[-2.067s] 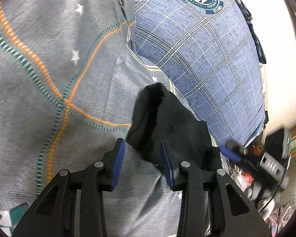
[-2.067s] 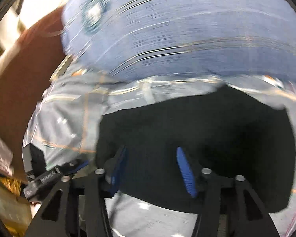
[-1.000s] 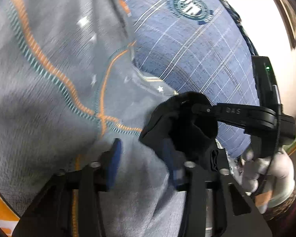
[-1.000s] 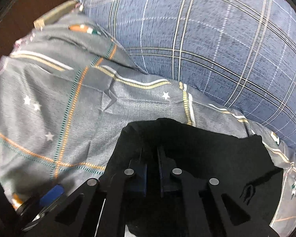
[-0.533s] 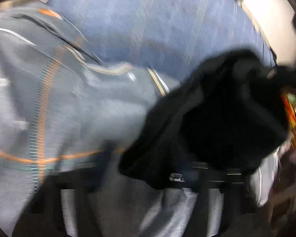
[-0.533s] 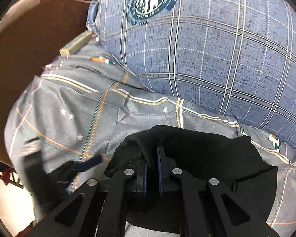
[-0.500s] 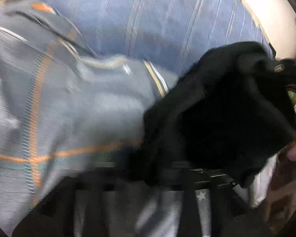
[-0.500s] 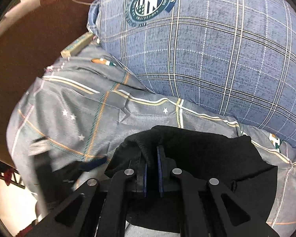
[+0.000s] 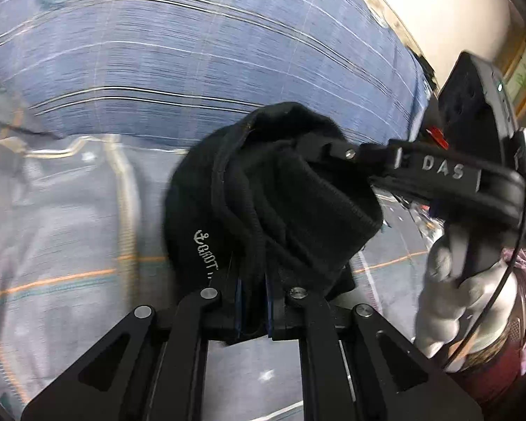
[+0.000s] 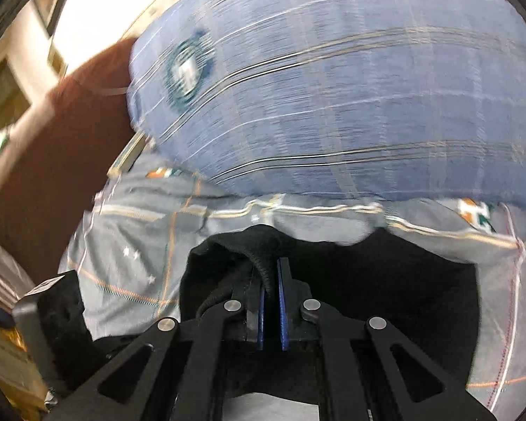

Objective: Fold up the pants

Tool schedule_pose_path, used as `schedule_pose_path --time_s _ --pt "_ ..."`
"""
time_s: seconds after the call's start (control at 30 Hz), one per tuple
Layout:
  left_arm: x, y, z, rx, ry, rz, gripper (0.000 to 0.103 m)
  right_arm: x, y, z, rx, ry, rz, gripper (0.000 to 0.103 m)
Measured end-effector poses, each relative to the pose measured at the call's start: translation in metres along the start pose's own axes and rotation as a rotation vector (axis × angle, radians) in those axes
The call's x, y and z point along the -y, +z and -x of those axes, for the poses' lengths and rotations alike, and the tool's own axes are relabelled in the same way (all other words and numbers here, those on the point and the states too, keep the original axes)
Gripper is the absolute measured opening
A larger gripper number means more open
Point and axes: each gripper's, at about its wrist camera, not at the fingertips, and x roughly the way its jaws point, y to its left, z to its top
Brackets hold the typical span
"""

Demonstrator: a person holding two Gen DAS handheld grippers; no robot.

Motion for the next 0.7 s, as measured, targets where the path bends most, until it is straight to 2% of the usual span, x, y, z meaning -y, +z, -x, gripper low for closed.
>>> schedule_pose_path --time_s 0.17,0.33,0.37,0.4,0.47,0.5,0.57,0.6,0.7 --pt "0.049 0.005 -0.051 -0.074 -0.030 -0.045 0.007 0.074 -0.007 0.018 0.037 -0.003 -0.137 0.004" --pt "0.092 0.000 -0.103 -0.146 -0.006 -0.106 0.007 0.141 -0.021 0.027 0.059 -0.010 -0.262 0.004" --pt "0.097 0.000 -0.113 -0.154 0.004 -0.110 0.008 0.149 -0.025 0.026 0.058 -0.013 -0.272 0.004" --pt "0.100 -0.001 -0.122 -0.167 0.014 -0.110 0.011 0.158 -0.029 0.024 0.054 -0.023 -0.280 0.009" --pt "0.105 -0.004 -0.132 -0.193 0.019 -0.103 0.018 0.175 -0.037 0.023 0.056 -0.095 -0.298 0.010" --pt "0.107 -0.006 -0.131 -0.205 0.000 -0.106 0.021 0.187 -0.041 0.023 0.060 -0.135 -0.324 0.013" --pt "0.111 -0.013 -0.114 -0.208 -0.040 -0.121 0.039 0.204 -0.047 0.028 0.073 -0.155 -0.376 0.024" --pt "0.110 -0.017 -0.103 -0.209 -0.067 -0.127 0.041 0.213 -0.050 0.034 0.089 -0.163 -0.404 0.032" --pt "0.105 -0.026 -0.071 -0.201 -0.121 -0.144 0.044 0.218 -0.052 0.052 0.145 -0.202 -0.419 0.033"
